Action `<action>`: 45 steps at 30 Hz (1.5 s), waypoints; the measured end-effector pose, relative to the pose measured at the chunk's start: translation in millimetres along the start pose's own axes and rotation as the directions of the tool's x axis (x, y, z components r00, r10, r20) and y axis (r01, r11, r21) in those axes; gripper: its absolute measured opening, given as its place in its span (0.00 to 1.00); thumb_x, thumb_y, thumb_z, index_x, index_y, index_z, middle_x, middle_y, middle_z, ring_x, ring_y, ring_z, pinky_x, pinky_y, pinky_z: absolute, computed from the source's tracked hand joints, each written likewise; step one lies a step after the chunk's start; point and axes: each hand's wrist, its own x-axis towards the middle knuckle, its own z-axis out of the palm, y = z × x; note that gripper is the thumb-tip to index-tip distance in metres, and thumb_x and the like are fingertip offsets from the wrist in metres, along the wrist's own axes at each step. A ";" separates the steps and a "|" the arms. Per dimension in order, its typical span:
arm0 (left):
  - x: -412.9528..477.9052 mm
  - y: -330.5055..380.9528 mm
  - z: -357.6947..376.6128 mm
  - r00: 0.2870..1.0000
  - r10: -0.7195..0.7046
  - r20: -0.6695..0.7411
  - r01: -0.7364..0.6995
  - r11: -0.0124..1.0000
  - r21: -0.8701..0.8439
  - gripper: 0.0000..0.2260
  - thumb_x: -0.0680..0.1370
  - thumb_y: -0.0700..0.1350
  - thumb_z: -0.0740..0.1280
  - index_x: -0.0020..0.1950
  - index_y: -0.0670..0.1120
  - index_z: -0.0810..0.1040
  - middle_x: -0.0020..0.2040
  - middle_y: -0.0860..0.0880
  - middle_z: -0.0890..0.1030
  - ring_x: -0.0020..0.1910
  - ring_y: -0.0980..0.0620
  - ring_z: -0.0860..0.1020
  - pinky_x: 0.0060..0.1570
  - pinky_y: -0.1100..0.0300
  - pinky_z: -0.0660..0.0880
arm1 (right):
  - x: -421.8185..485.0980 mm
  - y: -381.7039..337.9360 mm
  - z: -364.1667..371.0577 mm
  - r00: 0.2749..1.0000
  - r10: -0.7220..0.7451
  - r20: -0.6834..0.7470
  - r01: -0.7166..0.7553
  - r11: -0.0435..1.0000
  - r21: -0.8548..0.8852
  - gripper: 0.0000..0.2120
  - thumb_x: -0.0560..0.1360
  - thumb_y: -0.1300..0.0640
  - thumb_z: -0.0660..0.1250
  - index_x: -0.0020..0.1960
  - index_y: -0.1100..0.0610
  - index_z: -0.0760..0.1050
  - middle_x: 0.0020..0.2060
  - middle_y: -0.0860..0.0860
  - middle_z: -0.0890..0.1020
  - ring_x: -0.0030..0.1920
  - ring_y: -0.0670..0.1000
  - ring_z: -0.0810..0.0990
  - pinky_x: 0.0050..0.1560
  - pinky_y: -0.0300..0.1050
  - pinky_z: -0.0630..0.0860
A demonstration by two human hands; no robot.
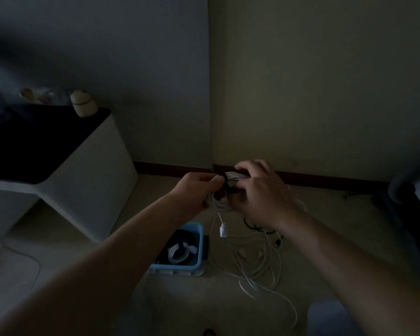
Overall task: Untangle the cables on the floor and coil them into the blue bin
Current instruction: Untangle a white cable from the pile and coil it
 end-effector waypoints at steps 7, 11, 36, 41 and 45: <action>1.0 -0.6 -4.7 1.000 0.001 -0.003 -0.001 1.000 0.001 0.10 0.81 0.39 0.65 0.56 0.32 0.78 0.45 0.35 0.79 0.42 0.43 0.78 0.45 0.52 0.76 | 2.9 -3.5 7.9 0.984 0.174 0.032 -0.172 0.894 0.413 0.05 0.74 0.51 0.73 0.41 0.50 0.82 0.62 0.48 0.74 0.67 0.53 0.67 0.64 0.49 0.69; -0.7 -1.3 -1.9 0.998 0.047 -0.033 -0.045 0.997 0.061 0.11 0.79 0.40 0.69 0.58 0.35 0.79 0.46 0.38 0.81 0.43 0.45 0.79 0.48 0.52 0.76 | 5.6 -9.7 1.6 0.964 0.247 0.100 -0.256 0.749 0.611 0.04 0.77 0.56 0.70 0.43 0.53 0.81 0.62 0.50 0.73 0.63 0.47 0.72 0.54 0.25 0.68; -5.5 -8.3 12.3 0.942 0.333 0.033 -0.321 0.874 0.365 0.12 0.75 0.36 0.73 0.48 0.54 0.79 0.42 0.50 0.85 0.42 0.55 0.83 0.43 0.61 0.80 | 3.5 -13.7 0.2 0.733 0.569 0.372 -0.467 0.024 0.884 0.08 0.74 0.55 0.74 0.40 0.58 0.85 0.38 0.55 0.87 0.38 0.53 0.85 0.38 0.41 0.78; -4.2 -11.2 12.8 0.942 0.334 0.040 -0.319 0.850 0.419 0.13 0.73 0.37 0.75 0.48 0.54 0.80 0.45 0.48 0.85 0.45 0.52 0.84 0.43 0.60 0.80 | 3.1 -9.7 6.9 0.708 0.596 0.380 -0.509 0.058 0.859 0.08 0.75 0.51 0.73 0.45 0.56 0.85 0.43 0.53 0.86 0.45 0.54 0.85 0.46 0.45 0.79; -2.1 -13.6 9.4 0.949 0.315 0.006 -0.287 0.857 0.429 0.12 0.73 0.38 0.75 0.51 0.52 0.79 0.47 0.46 0.85 0.47 0.50 0.84 0.47 0.54 0.81 | 4.4 -10.6 10.9 0.803 0.550 0.228 -0.423 0.257 0.869 0.04 0.76 0.55 0.71 0.46 0.52 0.85 0.45 0.50 0.86 0.49 0.48 0.84 0.50 0.43 0.78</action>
